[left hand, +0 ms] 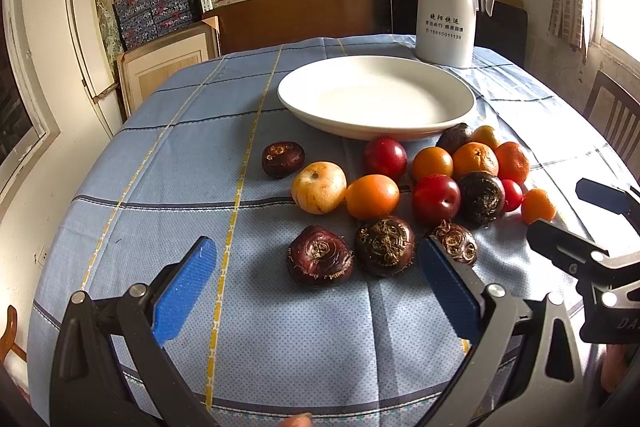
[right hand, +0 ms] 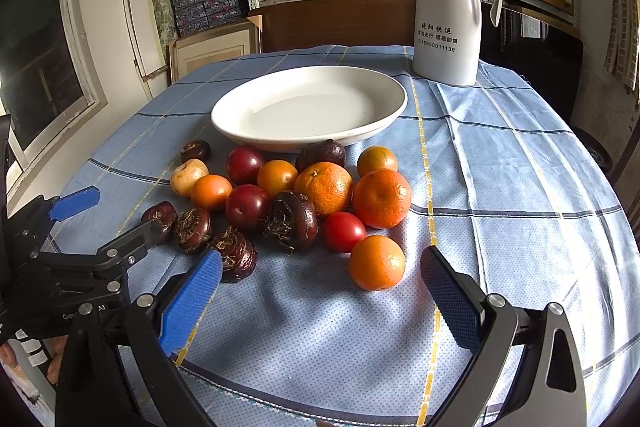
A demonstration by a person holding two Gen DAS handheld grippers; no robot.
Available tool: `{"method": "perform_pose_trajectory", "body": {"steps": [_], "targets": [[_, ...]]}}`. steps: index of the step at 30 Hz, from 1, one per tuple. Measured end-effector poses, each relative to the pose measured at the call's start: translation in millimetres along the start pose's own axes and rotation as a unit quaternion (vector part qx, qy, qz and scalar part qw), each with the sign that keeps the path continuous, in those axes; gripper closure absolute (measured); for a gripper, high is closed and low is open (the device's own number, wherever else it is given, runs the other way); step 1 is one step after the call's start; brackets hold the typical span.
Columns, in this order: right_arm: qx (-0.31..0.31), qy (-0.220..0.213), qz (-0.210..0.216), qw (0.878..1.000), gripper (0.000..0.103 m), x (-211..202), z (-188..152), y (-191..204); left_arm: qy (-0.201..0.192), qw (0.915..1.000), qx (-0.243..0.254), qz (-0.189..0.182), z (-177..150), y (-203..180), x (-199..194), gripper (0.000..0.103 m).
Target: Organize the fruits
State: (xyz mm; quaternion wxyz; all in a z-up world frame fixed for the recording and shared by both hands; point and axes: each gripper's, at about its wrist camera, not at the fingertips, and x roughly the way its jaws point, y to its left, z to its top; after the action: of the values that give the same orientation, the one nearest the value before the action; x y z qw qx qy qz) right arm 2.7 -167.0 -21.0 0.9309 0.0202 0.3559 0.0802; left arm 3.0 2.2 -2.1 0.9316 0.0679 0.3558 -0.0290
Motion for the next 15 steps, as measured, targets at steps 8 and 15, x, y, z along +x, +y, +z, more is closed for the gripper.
{"method": "perform_pose_trajectory", "body": {"steps": [8, 15], "targets": [[0.0, 0.0, 0.001, 1.0, 0.003, -0.1, 0.1, -0.1, 0.0, 1.0, 0.0, -0.002, -1.8, 1.7, 0.9, 0.004], [0.001, 0.0, 0.001, 1.0, 0.003, -0.4, 0.1, 0.0, 0.0, 1.0, 0.0, -0.002, -3.1, 2.1, 1.2, 0.004]]}}
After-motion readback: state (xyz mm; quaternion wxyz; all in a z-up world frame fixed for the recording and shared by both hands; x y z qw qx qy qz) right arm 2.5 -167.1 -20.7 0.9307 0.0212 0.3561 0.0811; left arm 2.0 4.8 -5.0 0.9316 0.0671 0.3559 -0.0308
